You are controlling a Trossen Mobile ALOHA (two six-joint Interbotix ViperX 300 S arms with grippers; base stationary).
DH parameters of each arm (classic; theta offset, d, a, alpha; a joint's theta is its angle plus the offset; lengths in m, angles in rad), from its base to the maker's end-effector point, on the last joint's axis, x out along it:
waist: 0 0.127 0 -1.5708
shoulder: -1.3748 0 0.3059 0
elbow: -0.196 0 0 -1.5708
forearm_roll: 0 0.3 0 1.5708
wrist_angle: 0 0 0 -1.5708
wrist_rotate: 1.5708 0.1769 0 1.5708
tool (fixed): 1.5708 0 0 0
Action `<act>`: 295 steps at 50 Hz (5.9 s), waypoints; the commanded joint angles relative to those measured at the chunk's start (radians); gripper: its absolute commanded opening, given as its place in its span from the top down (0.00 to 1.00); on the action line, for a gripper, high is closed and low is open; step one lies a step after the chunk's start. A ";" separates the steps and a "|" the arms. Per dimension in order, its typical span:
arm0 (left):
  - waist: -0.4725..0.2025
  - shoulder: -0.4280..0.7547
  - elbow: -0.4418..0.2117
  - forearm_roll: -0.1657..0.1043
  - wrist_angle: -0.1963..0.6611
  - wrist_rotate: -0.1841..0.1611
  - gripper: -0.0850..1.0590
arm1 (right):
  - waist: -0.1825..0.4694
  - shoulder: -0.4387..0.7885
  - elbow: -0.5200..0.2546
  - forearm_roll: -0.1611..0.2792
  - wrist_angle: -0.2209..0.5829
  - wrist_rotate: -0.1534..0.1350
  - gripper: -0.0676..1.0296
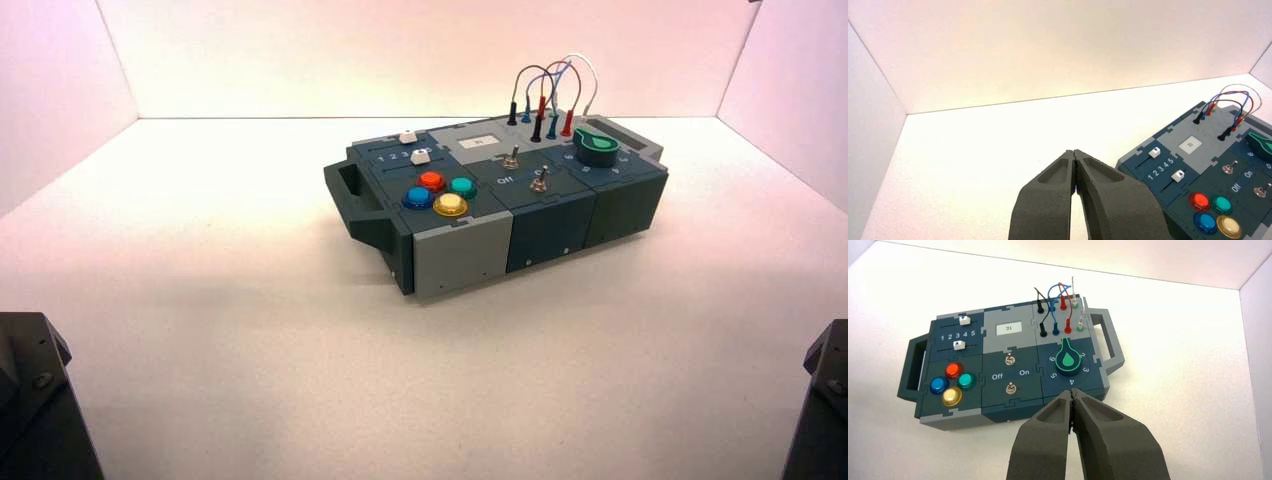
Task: Flip the bottom switch off with the right gripper.
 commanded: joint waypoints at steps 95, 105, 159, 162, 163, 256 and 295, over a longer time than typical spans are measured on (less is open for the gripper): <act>-0.359 1.062 -0.472 -0.009 0.075 -0.009 0.95 | 0.117 0.807 -0.270 0.169 -0.058 -0.006 0.96; -0.359 1.103 -0.468 -0.006 0.097 -0.006 0.95 | 0.117 0.813 -0.285 0.170 -0.060 -0.008 0.96; -0.359 1.206 -0.540 0.002 0.202 0.015 0.95 | 0.152 0.957 -0.322 0.207 -0.026 -0.006 0.96; -0.359 1.209 -0.543 0.002 0.204 0.017 0.95 | 0.152 0.968 -0.325 0.206 -0.026 -0.006 0.96; -0.359 1.209 -0.543 0.002 0.204 0.015 0.95 | 0.152 0.971 -0.327 0.204 -0.028 -0.006 0.96; -0.348 1.220 -0.551 0.002 0.212 0.018 0.95 | 0.196 1.091 -0.402 0.255 -0.038 -0.002 0.96; -0.344 1.221 -0.551 0.002 0.212 0.018 0.95 | 0.225 1.089 -0.391 0.235 -0.031 0.006 0.96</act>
